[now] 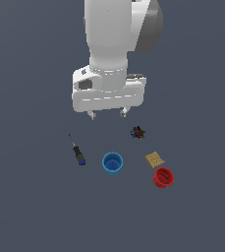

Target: Pick up a designated object from a clutter of objects.

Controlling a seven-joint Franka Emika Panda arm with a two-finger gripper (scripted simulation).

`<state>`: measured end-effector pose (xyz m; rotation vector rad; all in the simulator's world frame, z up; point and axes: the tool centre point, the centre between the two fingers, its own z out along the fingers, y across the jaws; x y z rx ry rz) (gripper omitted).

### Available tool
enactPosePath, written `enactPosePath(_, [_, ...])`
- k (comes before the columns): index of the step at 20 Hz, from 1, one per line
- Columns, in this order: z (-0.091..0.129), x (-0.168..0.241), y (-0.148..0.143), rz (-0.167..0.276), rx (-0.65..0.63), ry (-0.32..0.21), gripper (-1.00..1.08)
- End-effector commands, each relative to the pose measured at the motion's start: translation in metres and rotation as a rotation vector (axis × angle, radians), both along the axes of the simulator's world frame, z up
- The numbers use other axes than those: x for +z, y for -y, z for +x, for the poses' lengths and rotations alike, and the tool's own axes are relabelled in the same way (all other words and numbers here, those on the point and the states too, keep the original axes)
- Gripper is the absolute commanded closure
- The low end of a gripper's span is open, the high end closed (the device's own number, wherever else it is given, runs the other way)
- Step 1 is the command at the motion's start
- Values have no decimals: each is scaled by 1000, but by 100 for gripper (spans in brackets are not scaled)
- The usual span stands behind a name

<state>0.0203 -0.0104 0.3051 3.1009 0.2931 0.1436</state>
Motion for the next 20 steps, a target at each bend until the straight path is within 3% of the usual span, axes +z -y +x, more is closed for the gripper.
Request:
enactPosePath(1, [-3,-20,-13,-11,82,-9,-92])
enactPosePath(10, [-31,-101,-69,-45,448,-45,-92])
enactPosePath(20, [-84,-180,-125,-53,856,-77,-92])
